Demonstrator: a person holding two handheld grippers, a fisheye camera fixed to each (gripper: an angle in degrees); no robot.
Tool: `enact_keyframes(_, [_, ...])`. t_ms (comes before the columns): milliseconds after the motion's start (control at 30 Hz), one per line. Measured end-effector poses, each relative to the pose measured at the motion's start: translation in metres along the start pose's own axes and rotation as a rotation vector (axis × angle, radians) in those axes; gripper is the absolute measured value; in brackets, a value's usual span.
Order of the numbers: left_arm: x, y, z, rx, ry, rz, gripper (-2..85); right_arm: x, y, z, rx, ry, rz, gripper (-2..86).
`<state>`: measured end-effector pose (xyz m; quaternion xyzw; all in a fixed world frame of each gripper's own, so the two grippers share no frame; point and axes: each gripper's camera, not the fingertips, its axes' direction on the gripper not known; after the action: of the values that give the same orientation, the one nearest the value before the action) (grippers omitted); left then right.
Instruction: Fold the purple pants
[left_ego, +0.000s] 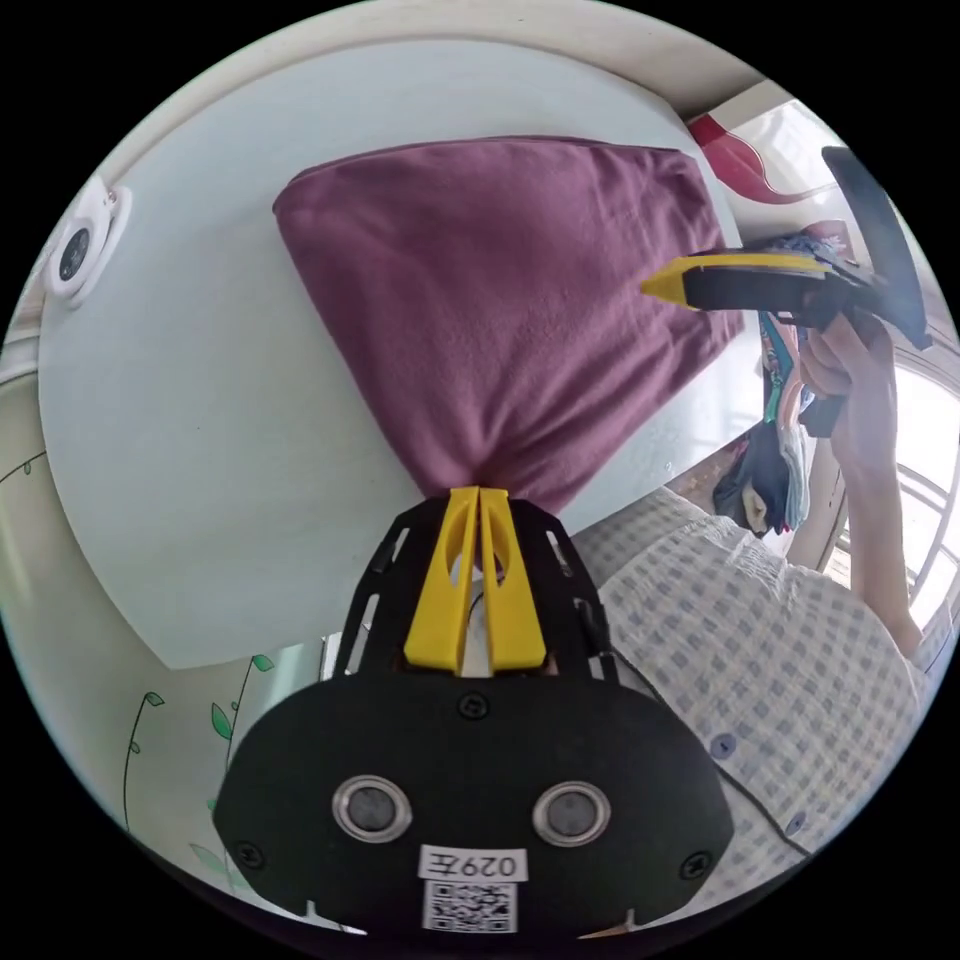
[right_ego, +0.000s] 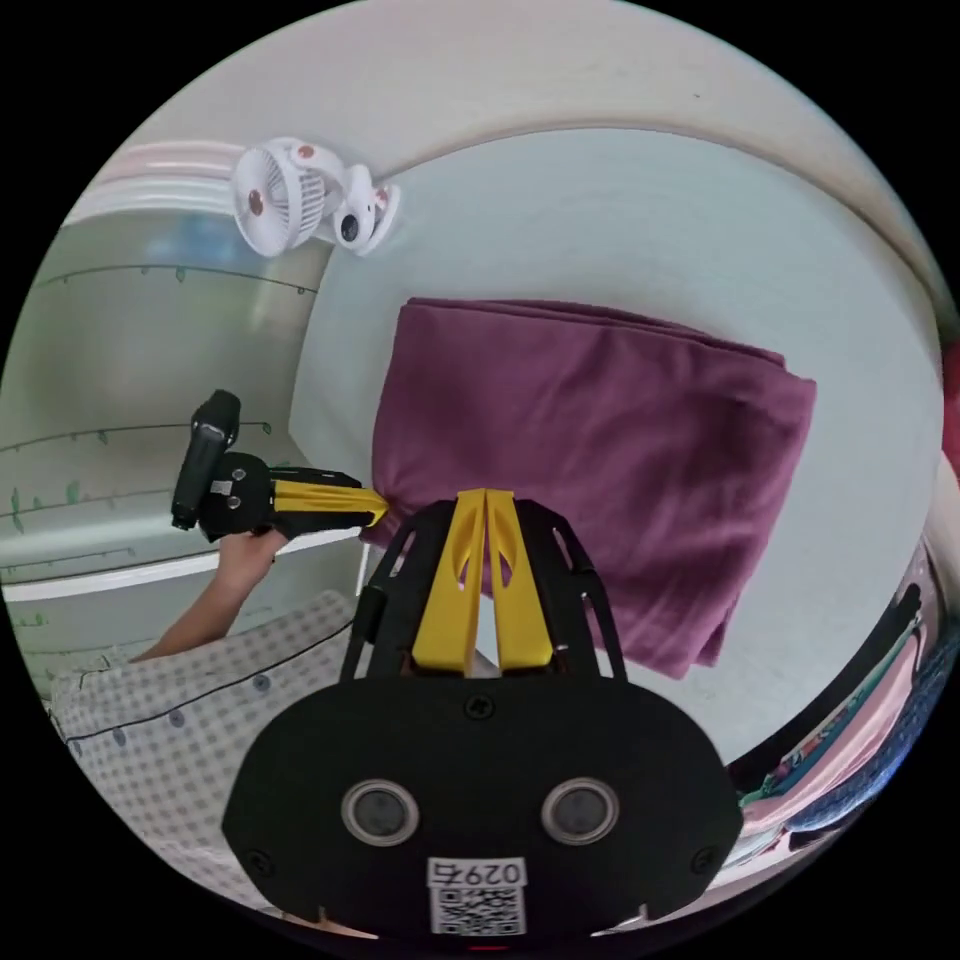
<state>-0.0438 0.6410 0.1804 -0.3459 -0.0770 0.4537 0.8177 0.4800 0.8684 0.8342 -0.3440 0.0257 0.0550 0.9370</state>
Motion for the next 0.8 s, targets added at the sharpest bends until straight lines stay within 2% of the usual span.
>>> enact_keyframes(100, [-0.009, 0.019, 0.005, 0.032, -0.015, 0.042, -1.0, -0.027, -0.004, 0.034, -0.096, 0.196, -0.005, -0.5])
enact_keyframes(200, [-0.041, 0.062, 0.005, 0.108, 0.086, 0.004, -0.9, -0.034, 0.006, 0.028, -0.128, 0.189, 0.025, -0.5])
enact_keyframes(267, [-0.083, 0.115, 0.006, 0.217, 0.248, -0.072, -0.8, -0.038, 0.022, 0.024, -0.187, 0.187, 0.011, -0.5])
enact_keyframes(400, [-0.144, 0.202, 0.022, 0.397, 0.423, -0.191, 0.3, -0.035, 0.061, 0.007, -0.181, 0.188, 0.06, -0.6])
enact_keyframes(467, [-0.179, 0.245, 0.052, 0.483, 0.596, -0.217, 7.7, -0.033, 0.091, -0.006, -0.158, 0.183, 0.105, -0.6])
enact_keyframes(633, [-0.226, 0.267, 0.135, 0.479, 1.0, -0.18, 15.2, -0.035, 0.161, -0.032, -0.131, 0.169, 0.144, -0.5])
enact_keyframes(733, [-0.235, 0.259, 0.174, 0.44, 1.101, -0.15, 17.5, -0.035, 0.208, -0.05, -0.12, 0.167, 0.18, -0.5])
enact_keyframes(800, [-0.235, 0.256, 0.187, 0.479, 1.19, -0.134, 17.7, -0.03, 0.236, -0.063, -0.121, 0.138, 0.215, -0.5])
